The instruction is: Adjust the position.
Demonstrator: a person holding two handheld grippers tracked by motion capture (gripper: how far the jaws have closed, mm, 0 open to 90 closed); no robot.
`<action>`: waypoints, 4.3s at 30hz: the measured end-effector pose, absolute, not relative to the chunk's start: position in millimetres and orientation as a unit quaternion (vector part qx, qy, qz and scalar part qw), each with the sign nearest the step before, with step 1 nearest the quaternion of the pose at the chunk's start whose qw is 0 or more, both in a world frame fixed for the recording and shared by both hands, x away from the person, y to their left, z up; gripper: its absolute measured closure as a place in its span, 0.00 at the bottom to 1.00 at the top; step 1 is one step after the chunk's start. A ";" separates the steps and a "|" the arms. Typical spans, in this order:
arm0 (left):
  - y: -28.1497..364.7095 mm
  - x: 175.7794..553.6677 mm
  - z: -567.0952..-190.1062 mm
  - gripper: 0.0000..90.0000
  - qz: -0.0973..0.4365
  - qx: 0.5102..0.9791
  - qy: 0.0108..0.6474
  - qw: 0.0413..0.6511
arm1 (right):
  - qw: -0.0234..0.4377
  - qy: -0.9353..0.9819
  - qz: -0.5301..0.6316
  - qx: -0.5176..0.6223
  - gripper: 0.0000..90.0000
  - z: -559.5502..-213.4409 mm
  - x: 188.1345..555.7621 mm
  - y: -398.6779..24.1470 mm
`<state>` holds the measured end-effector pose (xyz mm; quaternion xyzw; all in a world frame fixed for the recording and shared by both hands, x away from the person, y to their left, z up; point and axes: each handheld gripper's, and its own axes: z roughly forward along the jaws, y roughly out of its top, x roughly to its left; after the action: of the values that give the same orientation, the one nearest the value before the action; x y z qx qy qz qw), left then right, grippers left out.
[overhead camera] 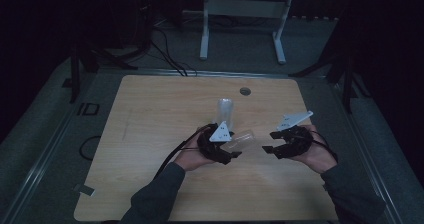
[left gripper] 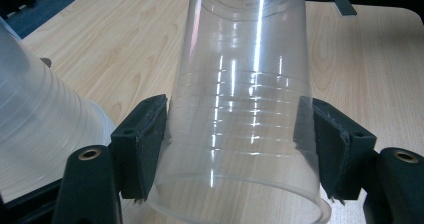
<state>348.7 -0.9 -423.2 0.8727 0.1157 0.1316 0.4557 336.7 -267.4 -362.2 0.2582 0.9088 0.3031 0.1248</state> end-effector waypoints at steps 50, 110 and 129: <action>-13.3 343.9 -431.9 0.34 0.104 0.915 0.055 0.386 | 0.100 0.966 0.188 0.145 0.42 -354.4 334.8 -233.7; -30.8 331.3 -430.8 0.25 0.085 0.923 0.018 0.375 | 0.044 0.984 0.143 0.097 0.46 -392.6 332.2 -209.3; -26.2 337.6 -421.3 0.22 0.119 0.894 0.065 0.426 | 0.058 0.973 0.160 0.157 0.46 -402.0 339.1 -223.0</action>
<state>337.6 -26.2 -421.3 0.8944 0.0648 0.1188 0.4264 339.1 -223.0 -402.0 0.1574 0.9727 0.1600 0.0583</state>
